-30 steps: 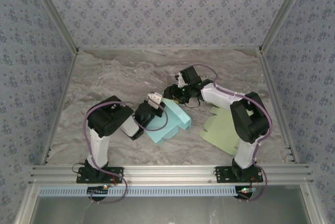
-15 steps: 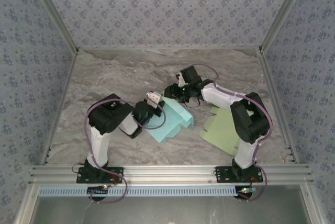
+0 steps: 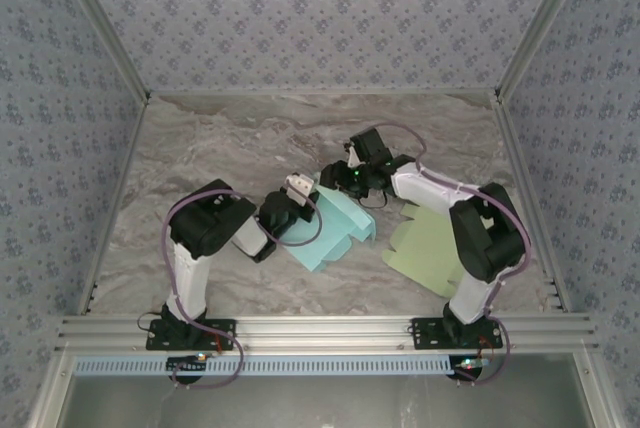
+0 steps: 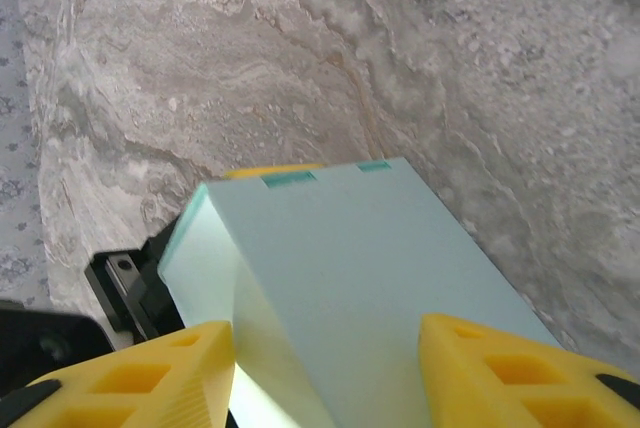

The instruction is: Fold the paper box

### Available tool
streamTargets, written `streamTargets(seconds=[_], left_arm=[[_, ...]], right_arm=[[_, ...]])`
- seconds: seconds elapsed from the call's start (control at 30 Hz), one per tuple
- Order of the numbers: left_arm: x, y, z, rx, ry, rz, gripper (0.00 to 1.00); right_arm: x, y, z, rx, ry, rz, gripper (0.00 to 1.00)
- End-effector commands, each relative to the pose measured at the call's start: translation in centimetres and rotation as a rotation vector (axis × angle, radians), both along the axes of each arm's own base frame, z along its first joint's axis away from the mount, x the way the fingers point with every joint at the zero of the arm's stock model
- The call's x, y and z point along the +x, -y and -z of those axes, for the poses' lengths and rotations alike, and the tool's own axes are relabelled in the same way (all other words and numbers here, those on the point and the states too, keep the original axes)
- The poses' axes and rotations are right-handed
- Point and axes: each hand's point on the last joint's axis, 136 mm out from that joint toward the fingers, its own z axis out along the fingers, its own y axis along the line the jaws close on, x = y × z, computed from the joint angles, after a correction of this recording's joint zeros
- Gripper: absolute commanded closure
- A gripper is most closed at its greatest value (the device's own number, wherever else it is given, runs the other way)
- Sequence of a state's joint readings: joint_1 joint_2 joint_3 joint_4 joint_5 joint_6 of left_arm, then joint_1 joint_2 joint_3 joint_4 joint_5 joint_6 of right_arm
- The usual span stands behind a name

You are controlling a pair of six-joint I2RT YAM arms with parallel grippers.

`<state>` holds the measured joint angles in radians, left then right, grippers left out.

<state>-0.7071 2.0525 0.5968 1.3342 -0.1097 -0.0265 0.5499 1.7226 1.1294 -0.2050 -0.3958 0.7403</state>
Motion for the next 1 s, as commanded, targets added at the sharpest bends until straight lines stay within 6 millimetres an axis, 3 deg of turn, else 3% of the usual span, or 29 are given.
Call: streamTargets(seconds=[0.0, 0.13, 0.27, 0.37, 0.53, 0.67, 0.77, 0.97], left_arm=[[0.4, -3.8, 2.9, 0.068, -0.098, -0.158, 1.00], [0.4, -4.5, 2.5, 0.038, -0.117, -0.175, 1.00], [0.1, -5.1, 2.5, 0.040, -0.129, -0.191, 1.00], [0.2, -6.0, 2.3, 0.007, -0.157, -0.220, 1.00], [0.0, -7.0, 0.7, -0.039, -0.207, -0.236, 1.00], [0.0, -7.3, -0.7, -0.076, -0.211, -0.230, 1.00], [0.1, -7.0, -1.2, -0.088, -0.239, -0.216, 1.00], [0.3, -6.8, -2.1, -0.194, -0.372, -0.188, 1.00]], right_arm=[[-2.6, 0.5, -0.6, 0.003, -0.001, -0.078, 0.45], [-1.9, 0.8, -5.7, 0.105, 0.209, -0.178, 0.42], [-2.0, 3.6, -8.7, 0.011, 0.384, -0.243, 0.40], [-2.7, 6.4, -8.8, -0.123, 0.488, -0.272, 0.38], [-3.8, 10.2, -9.1, -0.189, 0.619, -0.240, 0.36], [-4.1, 11.7, -6.8, -0.317, 0.645, -0.301, 0.28], [-4.0, 11.2, -5.4, -0.305, 0.604, -0.346, 0.26], [-5.3, 8.7, -6.0, -0.175, 0.675, -0.440, 0.27]])
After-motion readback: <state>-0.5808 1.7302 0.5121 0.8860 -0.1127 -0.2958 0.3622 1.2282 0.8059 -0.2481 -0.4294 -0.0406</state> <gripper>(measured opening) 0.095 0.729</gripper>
